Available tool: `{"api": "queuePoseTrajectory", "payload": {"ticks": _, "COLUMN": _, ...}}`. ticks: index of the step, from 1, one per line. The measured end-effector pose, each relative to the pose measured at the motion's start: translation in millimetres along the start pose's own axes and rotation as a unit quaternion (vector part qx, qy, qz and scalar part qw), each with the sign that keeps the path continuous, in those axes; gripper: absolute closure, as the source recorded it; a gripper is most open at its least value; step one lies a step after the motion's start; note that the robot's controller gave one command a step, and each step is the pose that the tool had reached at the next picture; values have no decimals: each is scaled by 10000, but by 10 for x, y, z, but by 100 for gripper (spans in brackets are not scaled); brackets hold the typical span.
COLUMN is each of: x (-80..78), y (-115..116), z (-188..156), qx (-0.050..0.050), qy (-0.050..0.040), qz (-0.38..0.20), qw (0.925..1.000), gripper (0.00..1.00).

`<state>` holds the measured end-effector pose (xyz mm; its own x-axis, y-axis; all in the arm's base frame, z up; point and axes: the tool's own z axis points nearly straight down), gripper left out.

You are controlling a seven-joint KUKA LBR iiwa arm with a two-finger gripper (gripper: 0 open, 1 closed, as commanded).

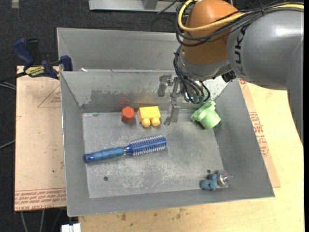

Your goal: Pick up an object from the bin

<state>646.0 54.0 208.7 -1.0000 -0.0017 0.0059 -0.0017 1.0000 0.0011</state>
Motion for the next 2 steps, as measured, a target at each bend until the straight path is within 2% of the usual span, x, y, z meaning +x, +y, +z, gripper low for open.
{"api": "queuePoseTrajectory", "payload": {"ticks": 1, "x": 155, "y": 566, "z": 1115, "qx": 2, "qy": -26, "qz": -1354, "qw": 9908, "gripper": 0}}
{"api": "queuePoseTrajectory", "payload": {"ticks": 2, "x": 680, "y": 790, "z": 1371, "qx": 26, "qy": -4, "qz": -1627, "qw": 9867, "gripper": 0}}
